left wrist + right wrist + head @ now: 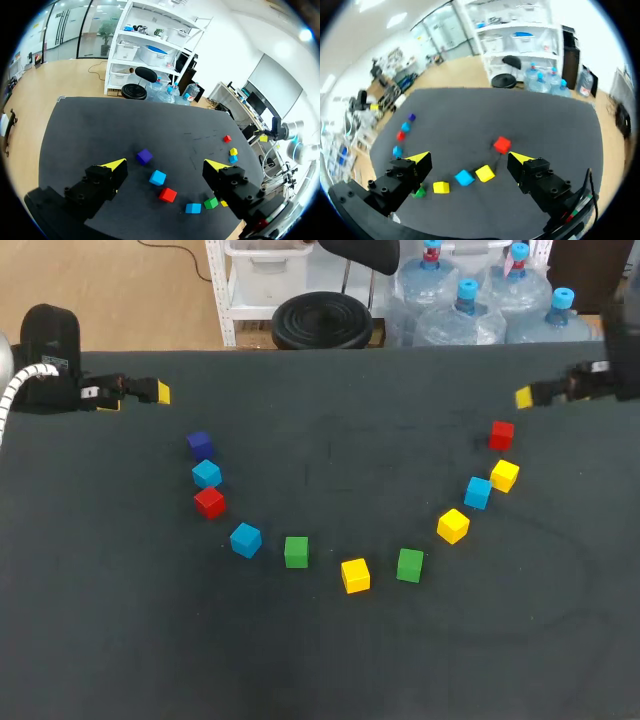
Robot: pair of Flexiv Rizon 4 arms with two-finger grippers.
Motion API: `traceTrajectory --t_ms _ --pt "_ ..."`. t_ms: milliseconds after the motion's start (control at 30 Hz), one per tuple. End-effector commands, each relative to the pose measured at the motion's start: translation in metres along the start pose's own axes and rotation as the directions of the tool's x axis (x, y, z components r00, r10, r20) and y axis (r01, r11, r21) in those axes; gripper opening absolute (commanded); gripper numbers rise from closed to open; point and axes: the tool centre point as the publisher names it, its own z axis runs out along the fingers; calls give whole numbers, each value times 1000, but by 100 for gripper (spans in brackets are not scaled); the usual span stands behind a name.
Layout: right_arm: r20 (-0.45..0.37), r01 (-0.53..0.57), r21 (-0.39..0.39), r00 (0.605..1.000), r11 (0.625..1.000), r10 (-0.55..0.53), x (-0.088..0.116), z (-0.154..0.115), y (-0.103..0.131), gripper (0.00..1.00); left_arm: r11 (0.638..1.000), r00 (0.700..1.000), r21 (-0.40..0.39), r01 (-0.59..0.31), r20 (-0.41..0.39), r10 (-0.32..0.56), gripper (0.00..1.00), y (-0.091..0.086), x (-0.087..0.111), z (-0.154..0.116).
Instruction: Place the blue cubes, place green cubes on the blue cubes, place the yellow cubes on the green cubes, then place the red cubes on the yellow cubes, and place purple cube on the red cubes.
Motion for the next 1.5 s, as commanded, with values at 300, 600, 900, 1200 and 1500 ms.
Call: traceTrajectory --t_ms 300,600,900,1200,1500 --pt "-423 601 -205 657 773 -623 32 25 14 100 1000 1000 2 0 2 0 100 1 1 0" --pt "-497 745 -347 368 569 -786 34 59 -6 100 1000 1000 2 0 2 0 100 1 1 0" --pt "-511 782 -507 66 363 -857 56 85 -8 100 1000 1000 2 0 2 0 100 1 1 0" --pt "-547 712 -538 112 451 -830 103 91 -7 100 1000 1000 2 0 2 0 100 1 1 0" --pt "-561 714 -485 189 505 -806 100 103 -2 100 1000 1000 2 0 2 0 100 1 1 0"
